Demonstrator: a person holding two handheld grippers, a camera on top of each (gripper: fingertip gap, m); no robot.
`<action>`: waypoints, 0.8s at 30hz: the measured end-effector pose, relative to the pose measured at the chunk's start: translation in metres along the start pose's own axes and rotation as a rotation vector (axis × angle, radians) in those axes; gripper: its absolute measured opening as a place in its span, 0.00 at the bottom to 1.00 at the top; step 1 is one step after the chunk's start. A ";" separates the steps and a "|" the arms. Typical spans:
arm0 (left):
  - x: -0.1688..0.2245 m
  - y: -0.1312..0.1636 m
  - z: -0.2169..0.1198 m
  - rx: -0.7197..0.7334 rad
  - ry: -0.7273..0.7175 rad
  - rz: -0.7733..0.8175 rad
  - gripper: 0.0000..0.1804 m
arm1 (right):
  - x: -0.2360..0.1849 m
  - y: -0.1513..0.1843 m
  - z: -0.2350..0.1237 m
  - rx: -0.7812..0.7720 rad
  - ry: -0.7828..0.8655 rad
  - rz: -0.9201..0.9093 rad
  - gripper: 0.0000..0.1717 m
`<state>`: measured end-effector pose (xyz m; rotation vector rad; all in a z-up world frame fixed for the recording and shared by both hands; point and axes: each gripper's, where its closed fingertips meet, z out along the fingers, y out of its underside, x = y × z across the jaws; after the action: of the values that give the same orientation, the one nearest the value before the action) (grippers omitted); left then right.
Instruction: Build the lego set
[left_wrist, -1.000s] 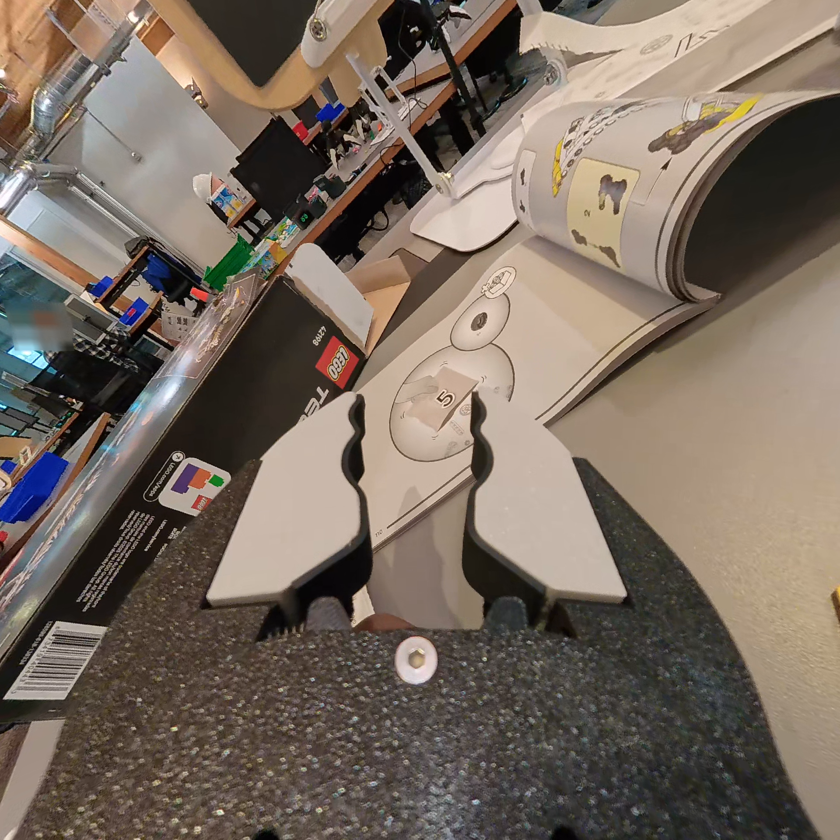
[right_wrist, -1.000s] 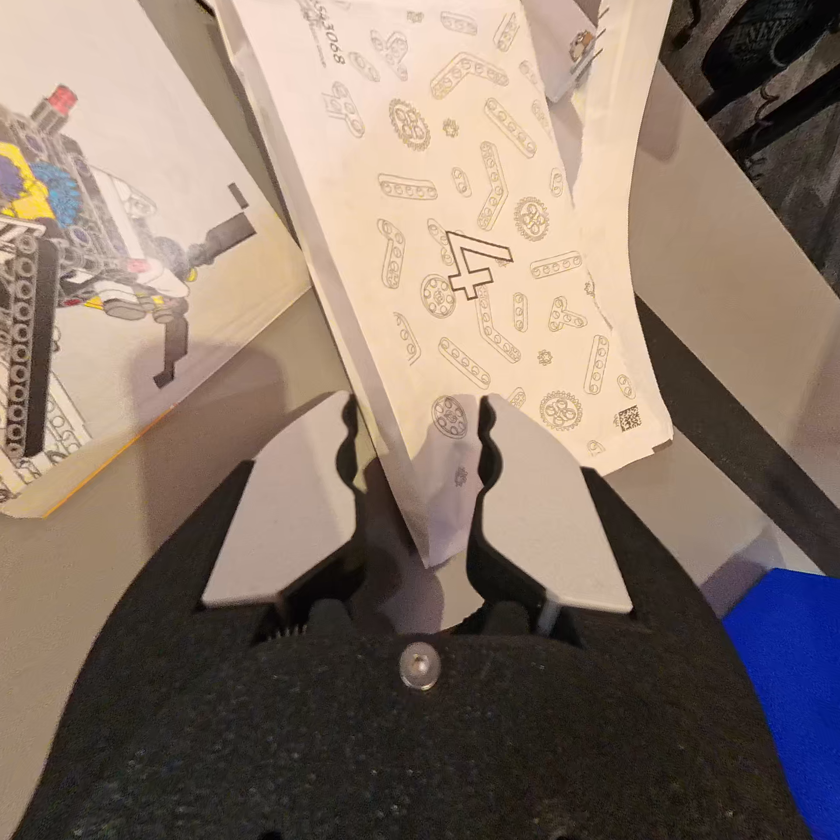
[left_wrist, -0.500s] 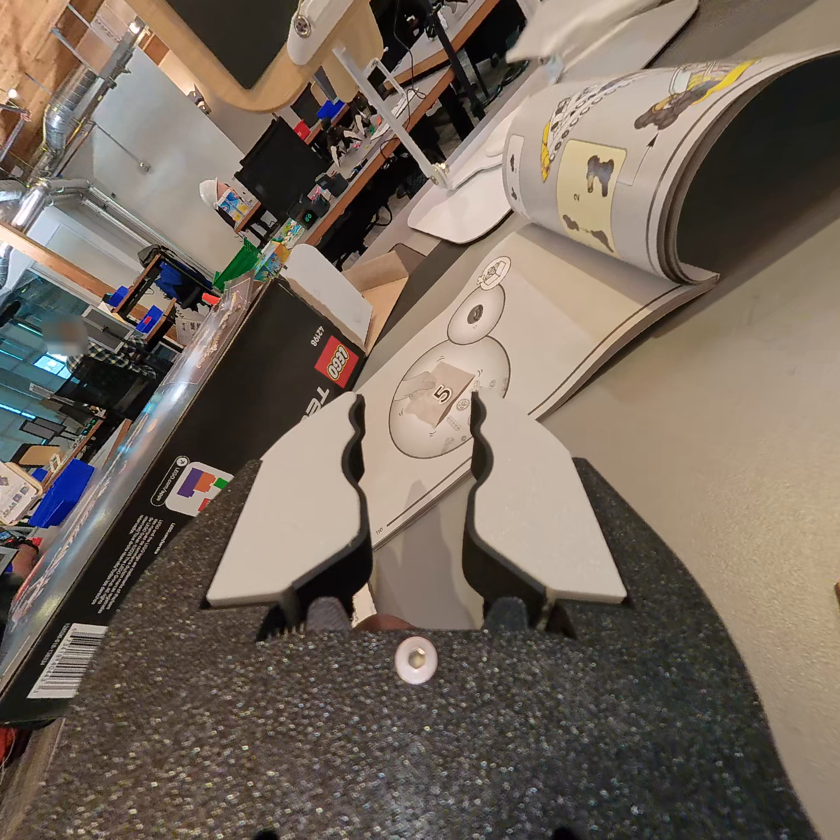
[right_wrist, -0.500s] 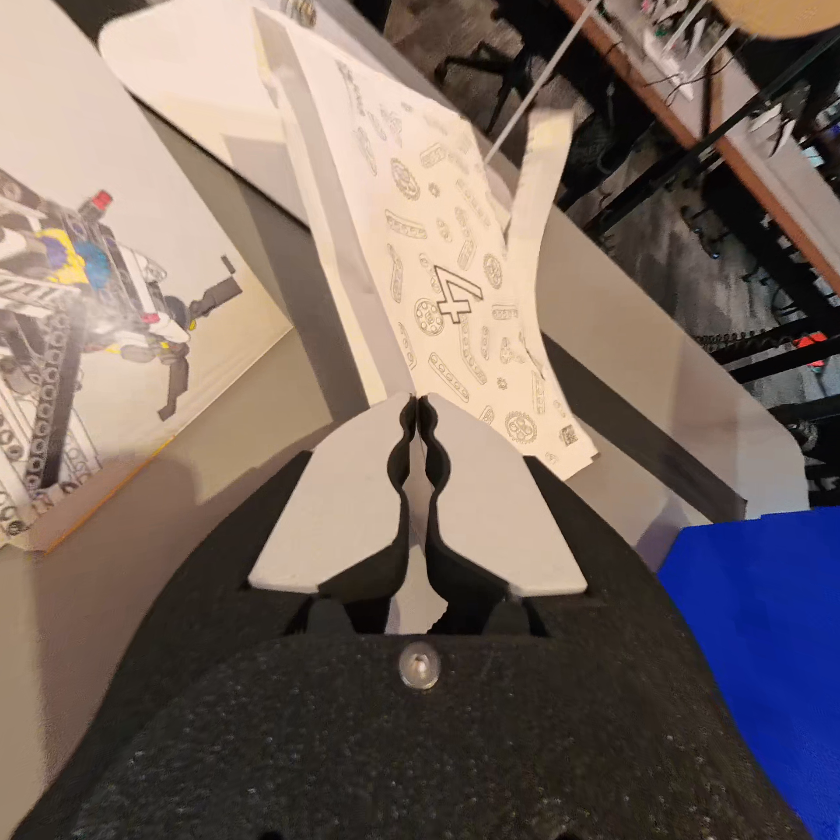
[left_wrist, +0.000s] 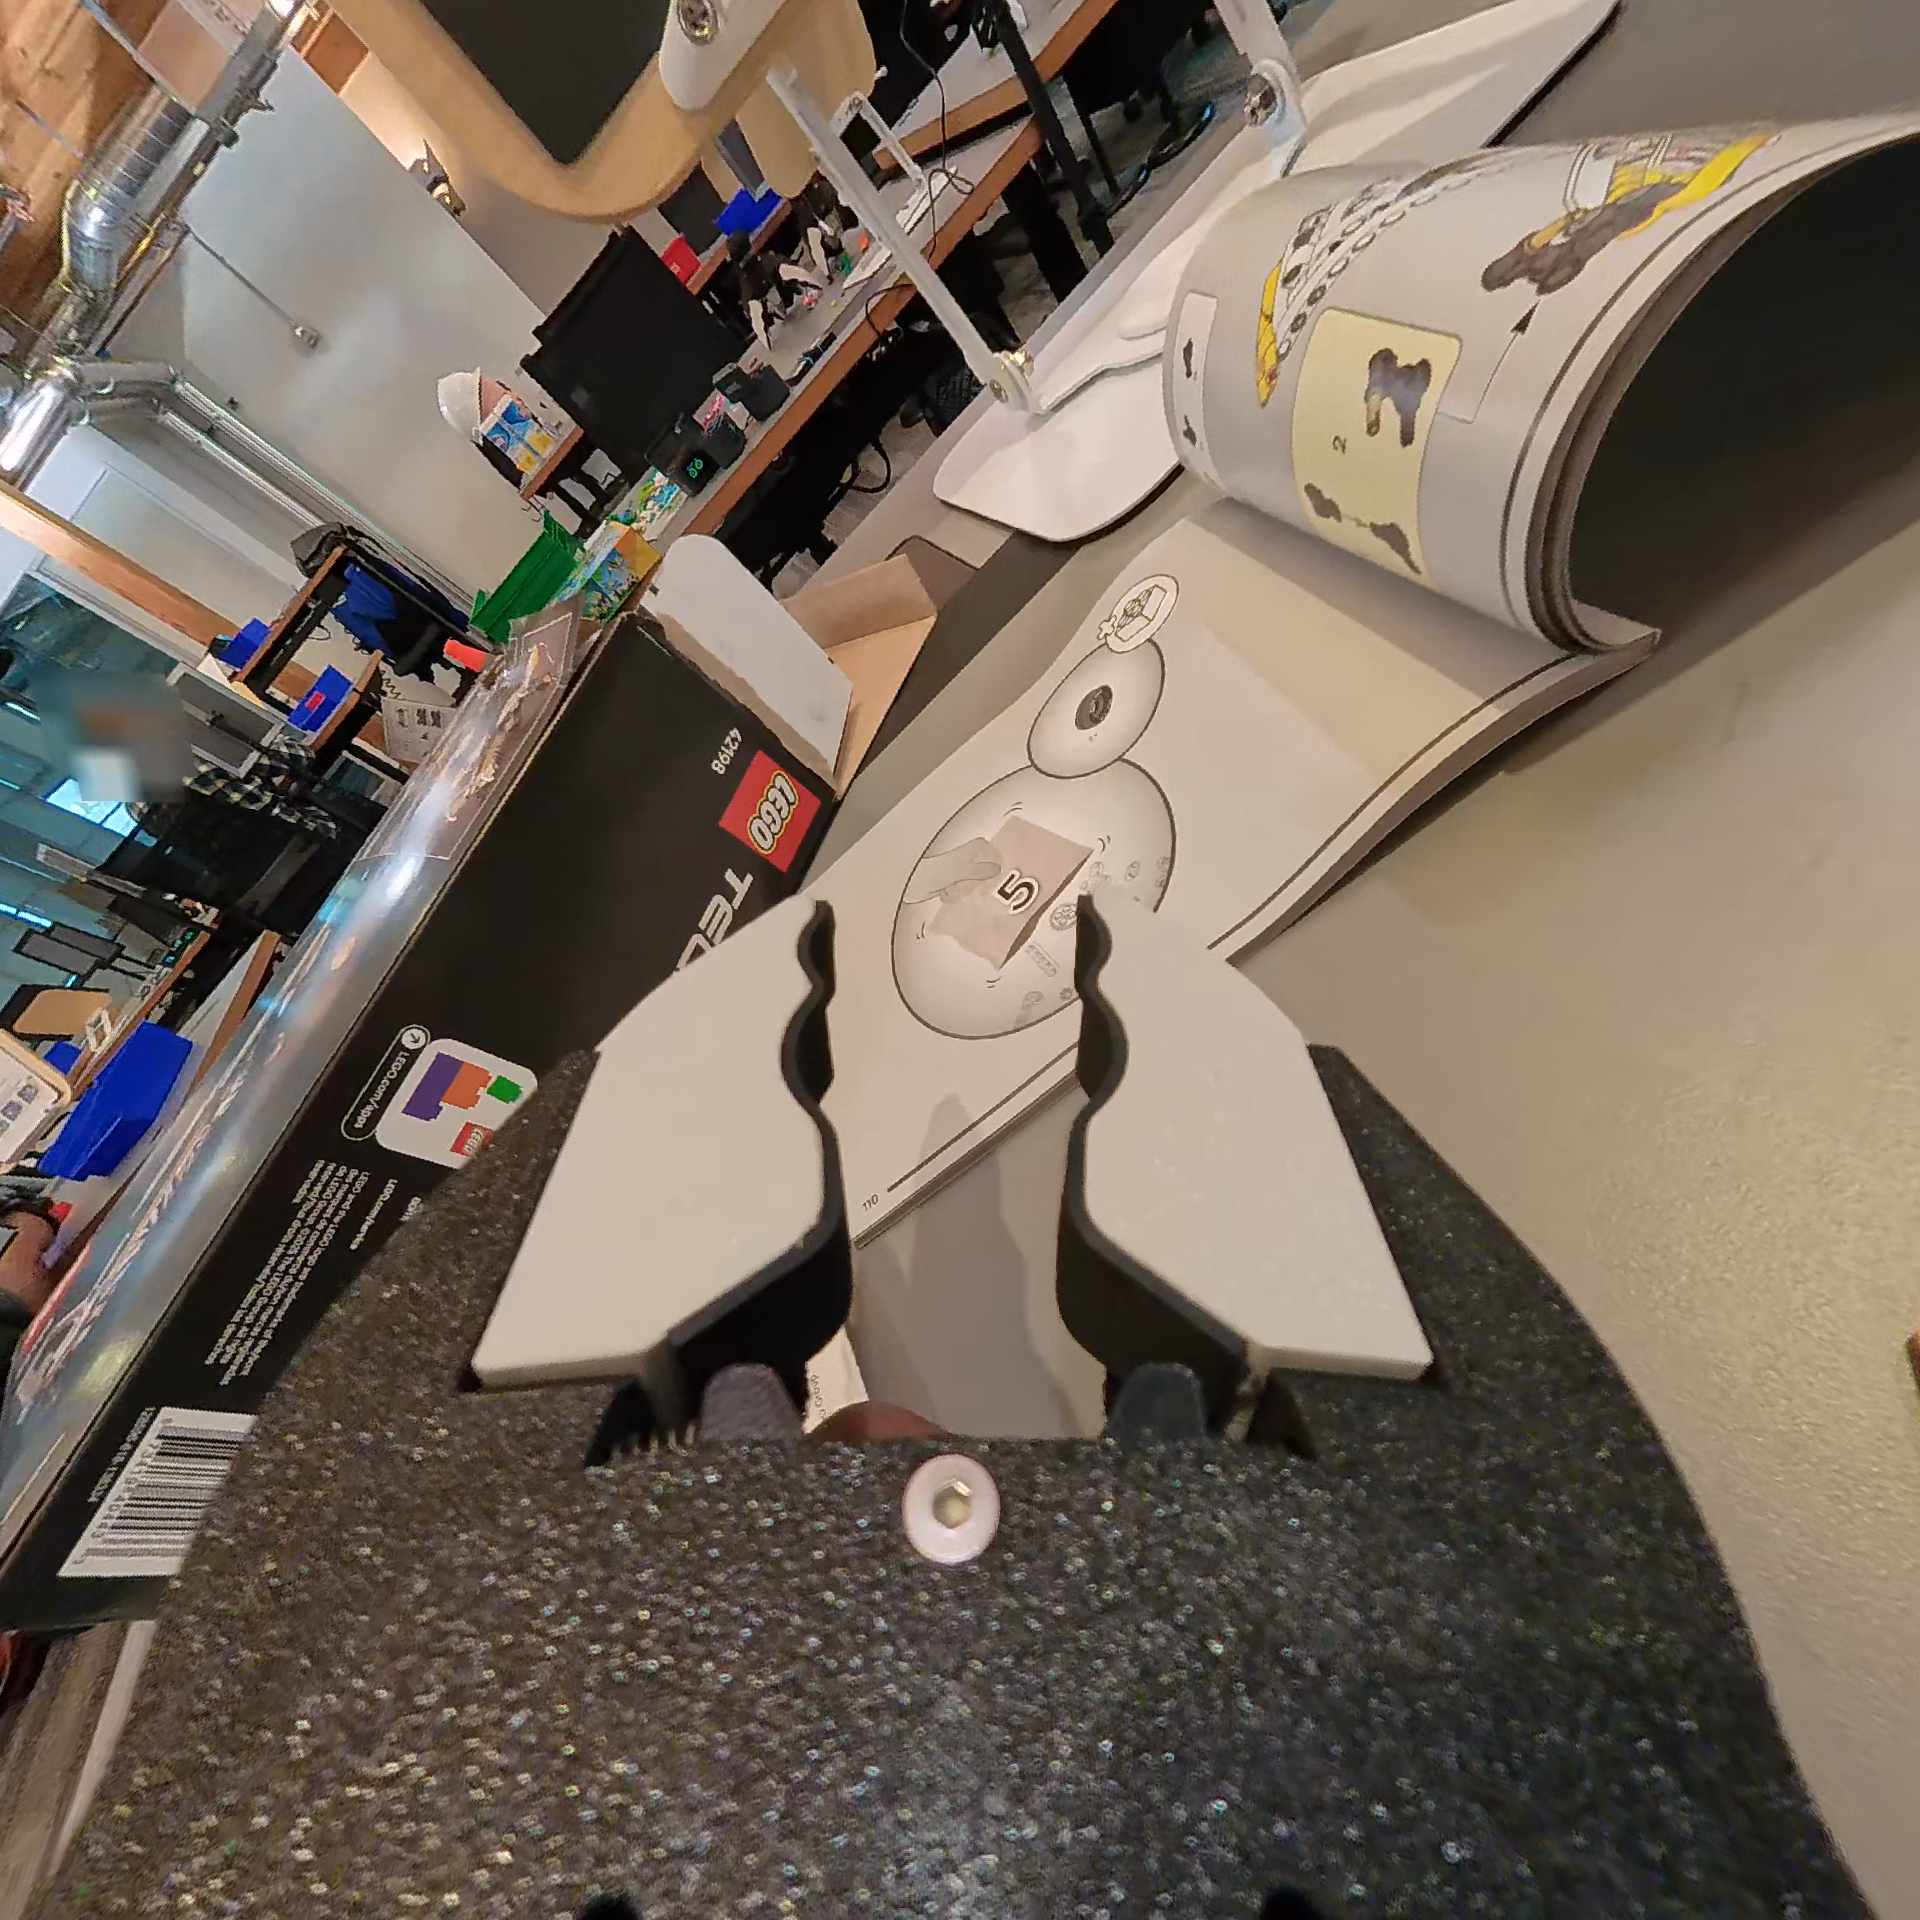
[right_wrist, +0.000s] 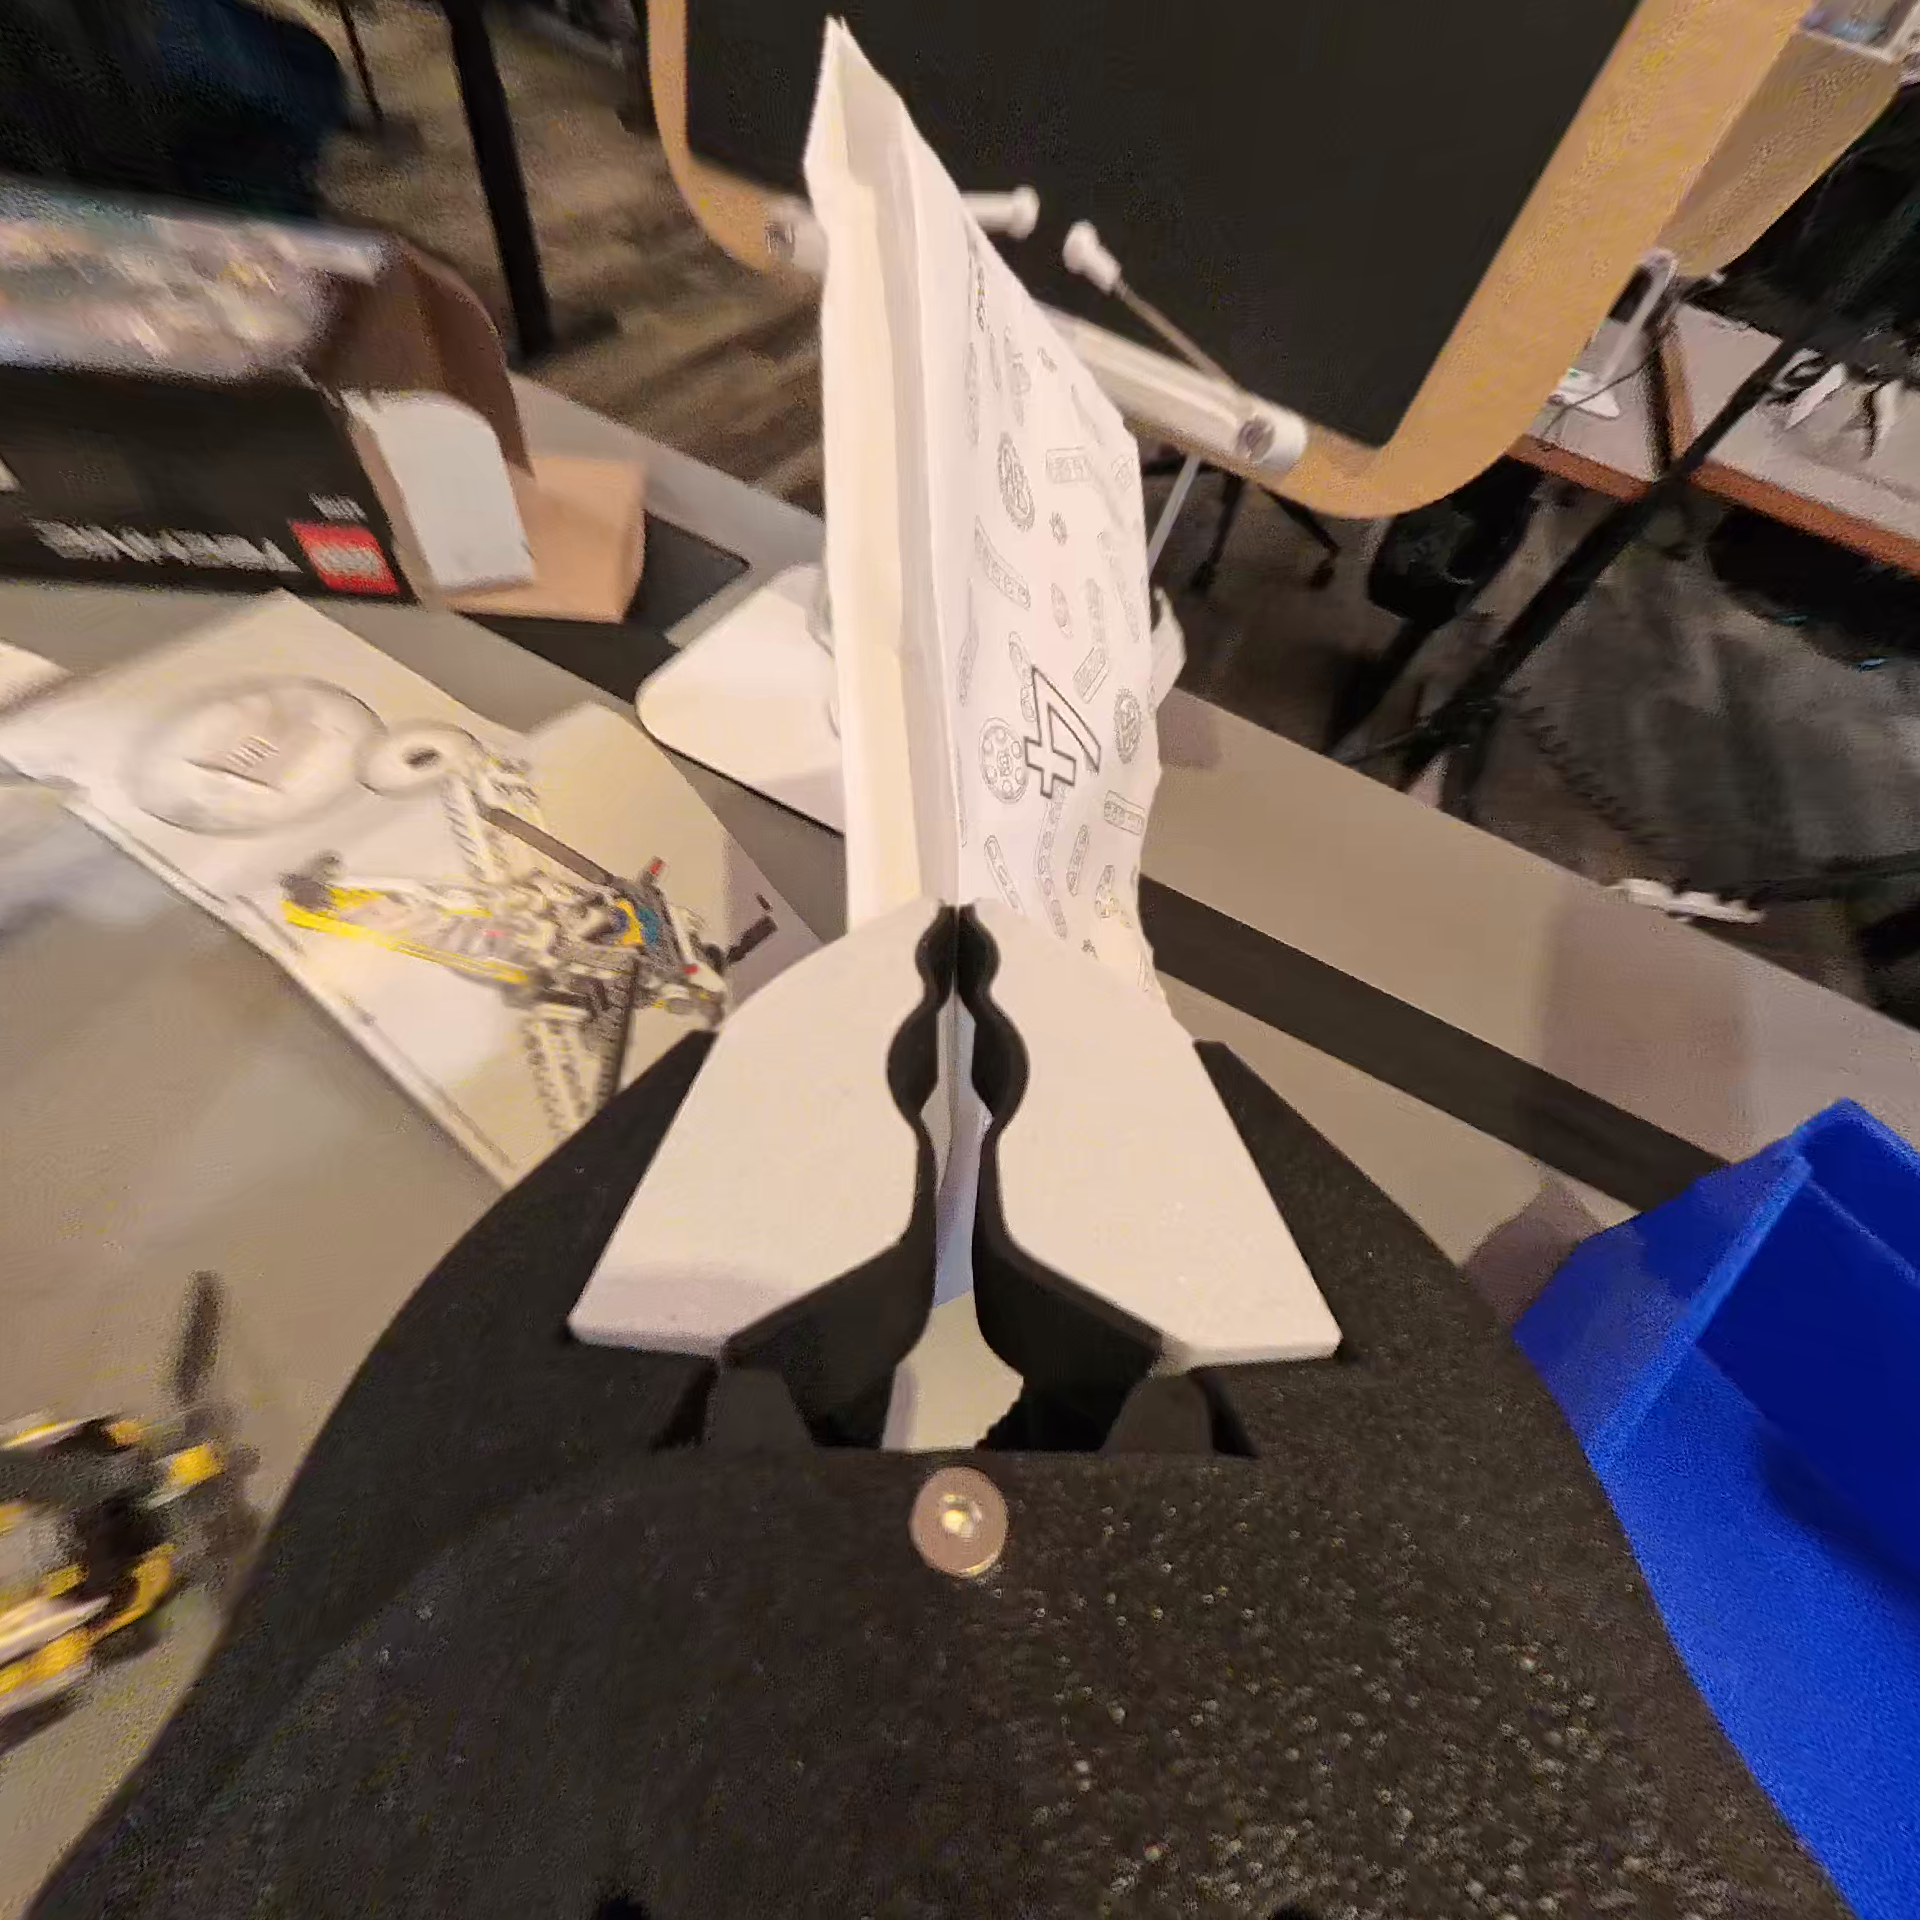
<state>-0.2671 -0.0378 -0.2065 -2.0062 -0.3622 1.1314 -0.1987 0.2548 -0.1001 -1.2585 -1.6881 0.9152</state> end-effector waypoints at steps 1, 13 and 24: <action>0.000 0.001 0.000 -0.001 0.001 -0.008 0.25 | 0.004 -0.008 -0.012 0.023 -0.024 0.044 0.00; 0.006 0.002 0.004 -0.019 0.008 0.024 0.24 | 0.163 -0.032 -0.206 -0.004 0.378 -0.003 0.00; 0.007 0.002 0.002 -0.027 -0.001 0.030 0.24 | 0.149 0.109 -0.164 -0.488 0.445 -0.105 0.00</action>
<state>-0.2654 -0.0341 -0.2131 -2.0407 -0.3511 1.1515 -0.0330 0.4371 -0.1044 -1.5325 -1.6358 0.1305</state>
